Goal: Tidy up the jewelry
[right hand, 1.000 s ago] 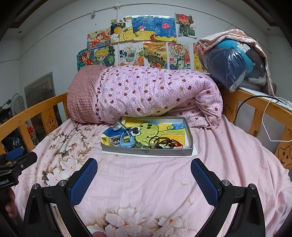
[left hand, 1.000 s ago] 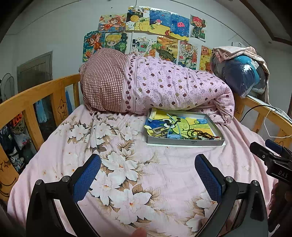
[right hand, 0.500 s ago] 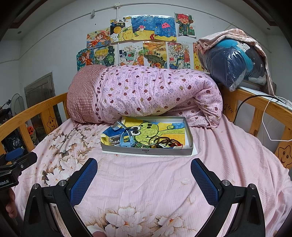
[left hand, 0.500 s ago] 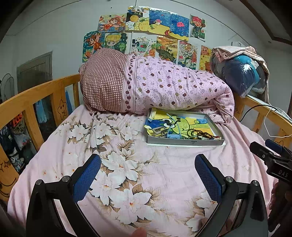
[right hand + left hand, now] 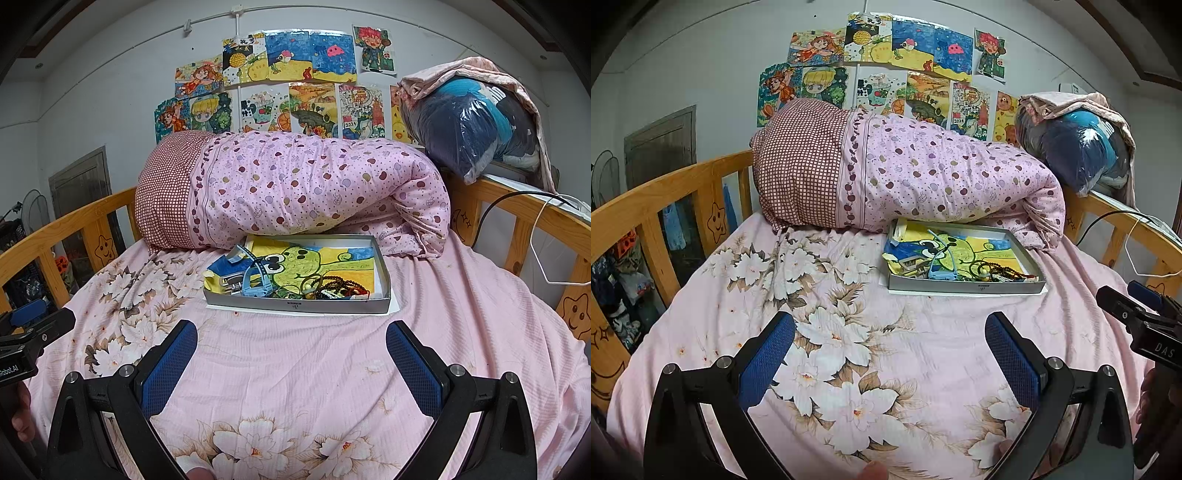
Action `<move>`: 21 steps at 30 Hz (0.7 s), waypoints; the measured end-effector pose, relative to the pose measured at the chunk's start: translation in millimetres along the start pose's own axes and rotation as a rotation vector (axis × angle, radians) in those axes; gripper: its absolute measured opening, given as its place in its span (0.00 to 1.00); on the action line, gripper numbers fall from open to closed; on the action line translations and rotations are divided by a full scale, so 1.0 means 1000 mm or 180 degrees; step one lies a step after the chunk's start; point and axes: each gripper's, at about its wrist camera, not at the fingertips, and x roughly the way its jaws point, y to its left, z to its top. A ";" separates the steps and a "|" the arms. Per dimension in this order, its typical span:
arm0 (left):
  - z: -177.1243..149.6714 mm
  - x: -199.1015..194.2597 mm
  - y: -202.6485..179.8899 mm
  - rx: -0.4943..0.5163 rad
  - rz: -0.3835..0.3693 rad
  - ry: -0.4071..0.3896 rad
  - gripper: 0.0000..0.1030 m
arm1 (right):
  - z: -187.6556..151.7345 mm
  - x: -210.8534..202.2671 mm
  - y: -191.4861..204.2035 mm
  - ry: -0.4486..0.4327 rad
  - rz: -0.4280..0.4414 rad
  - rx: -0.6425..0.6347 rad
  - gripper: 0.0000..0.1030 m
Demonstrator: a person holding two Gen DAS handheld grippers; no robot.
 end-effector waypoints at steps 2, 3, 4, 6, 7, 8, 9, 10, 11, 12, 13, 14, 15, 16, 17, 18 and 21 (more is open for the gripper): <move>0.000 0.000 0.000 0.0001 -0.0002 -0.0001 0.98 | 0.000 0.000 0.000 -0.0001 0.0001 0.0001 1.00; 0.000 0.000 0.000 0.0002 -0.0002 0.0000 0.98 | 0.000 0.001 0.000 -0.0001 0.0001 0.0000 1.00; 0.000 0.000 0.000 0.0003 -0.0001 0.0001 0.98 | 0.000 0.001 -0.001 0.0000 0.0000 0.0000 1.00; 0.000 0.000 0.000 0.0004 -0.0002 0.0003 0.98 | 0.000 0.000 0.000 0.0002 0.0002 0.0003 1.00; 0.000 0.000 0.000 0.0003 -0.0002 0.0001 0.98 | 0.000 0.000 0.000 0.0003 0.0002 0.0002 1.00; 0.000 0.000 0.000 0.0004 -0.0001 0.0000 0.98 | 0.001 0.001 -0.001 0.0002 0.0000 0.0002 1.00; 0.000 0.000 0.000 0.0004 0.0000 -0.0001 0.98 | 0.001 0.001 -0.001 0.0002 0.0000 0.0003 1.00; 0.000 0.000 0.000 0.0004 0.0000 0.0000 0.98 | 0.001 0.001 -0.001 0.0001 0.0001 0.0002 1.00; 0.000 0.000 0.000 0.0004 -0.0001 0.0000 0.98 | 0.000 0.000 0.000 0.0002 0.0000 0.0002 1.00; 0.000 0.000 0.000 0.0004 -0.0001 0.0000 0.98 | 0.001 0.001 -0.001 0.0002 -0.0001 0.0002 1.00; 0.000 0.000 0.000 0.0005 -0.0001 0.0001 0.98 | 0.001 0.001 -0.001 0.0002 0.0001 0.0003 1.00; 0.000 0.000 0.000 0.0006 0.0000 0.0001 0.98 | 0.001 0.002 -0.001 0.0002 0.0001 0.0003 1.00; 0.000 0.000 0.000 0.0007 0.0000 0.0002 0.98 | 0.001 0.000 -0.001 0.0002 0.0000 0.0003 1.00; 0.000 0.000 0.000 0.0009 -0.0003 0.0001 0.98 | 0.001 0.001 -0.001 0.0004 -0.0001 0.0004 1.00; 0.000 0.000 0.000 0.0011 -0.0004 0.0001 0.98 | 0.001 0.001 -0.001 0.0006 0.0002 0.0005 1.00; 0.000 0.000 0.000 0.0013 -0.0003 0.0001 0.98 | 0.001 0.001 -0.001 0.0007 0.0003 0.0005 1.00; 0.000 0.001 0.000 0.0010 -0.0004 0.0001 0.98 | 0.001 0.001 -0.001 0.0003 -0.0001 0.0005 1.00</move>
